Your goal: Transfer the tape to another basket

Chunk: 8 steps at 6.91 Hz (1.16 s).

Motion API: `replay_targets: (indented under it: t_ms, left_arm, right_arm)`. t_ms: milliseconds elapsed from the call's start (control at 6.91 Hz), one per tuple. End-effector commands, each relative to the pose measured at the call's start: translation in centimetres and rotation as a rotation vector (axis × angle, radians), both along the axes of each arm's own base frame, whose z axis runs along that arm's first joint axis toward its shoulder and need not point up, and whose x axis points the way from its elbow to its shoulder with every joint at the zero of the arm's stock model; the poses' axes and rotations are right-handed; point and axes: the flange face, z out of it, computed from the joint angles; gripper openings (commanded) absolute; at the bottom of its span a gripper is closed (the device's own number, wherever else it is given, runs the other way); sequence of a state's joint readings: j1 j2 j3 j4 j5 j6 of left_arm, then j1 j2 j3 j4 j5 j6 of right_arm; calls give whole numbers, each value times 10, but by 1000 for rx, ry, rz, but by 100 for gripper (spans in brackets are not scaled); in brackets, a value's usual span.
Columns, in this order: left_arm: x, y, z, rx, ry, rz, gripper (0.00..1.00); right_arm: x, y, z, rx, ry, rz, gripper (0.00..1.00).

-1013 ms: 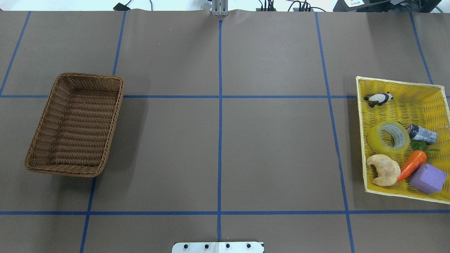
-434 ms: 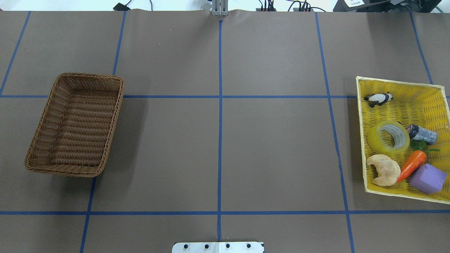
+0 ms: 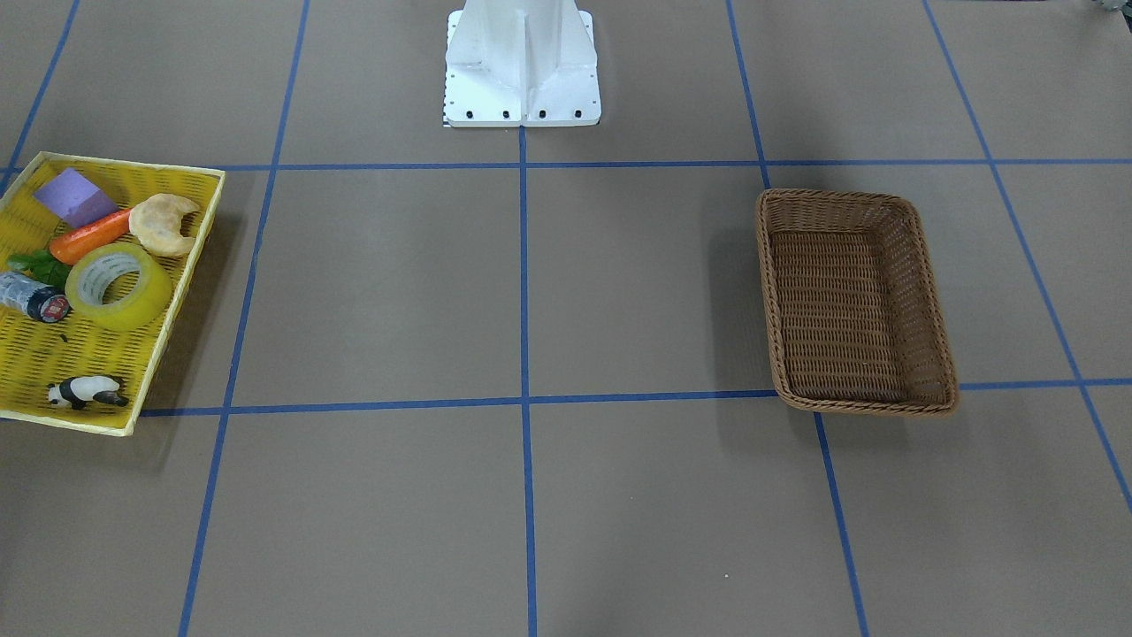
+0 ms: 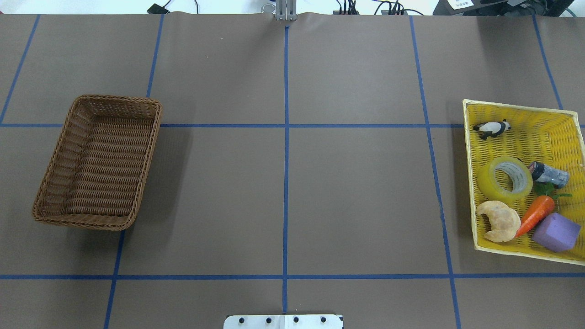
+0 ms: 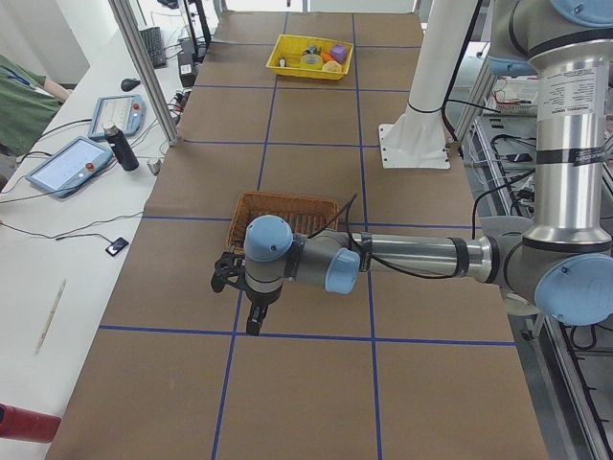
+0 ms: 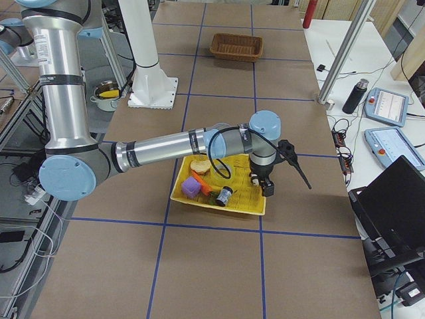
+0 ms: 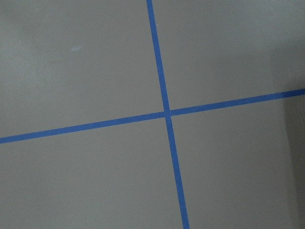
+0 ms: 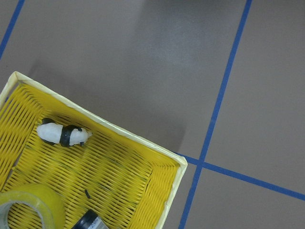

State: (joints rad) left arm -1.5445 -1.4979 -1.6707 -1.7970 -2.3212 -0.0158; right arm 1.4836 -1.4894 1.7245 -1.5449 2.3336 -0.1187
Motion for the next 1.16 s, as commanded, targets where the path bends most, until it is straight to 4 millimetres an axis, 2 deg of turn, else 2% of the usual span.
replay_targets:
  t_ms: [0,289,579,868,1013]
  left_arm:
    - [8,-5,-2,8,-2,19,98]
    - [8,-4,-2,16,4,25,98]
    - [10,-3,6,-6,8,24,98]
    - [13,0,13,-24,11,28,98]
    - [13,0,22,-20,11,28,98]
  right_arm:
    - [-22,2,-1,31,-49,-27,100]
    - [-85,4,-22,125,-92,-165,100]
    - [-123,18,-13,209,-108,-250,100]
    - [-160,27,-1,220,-113,-328,100]
    - [-169,28,5,225,-90,-347,100]
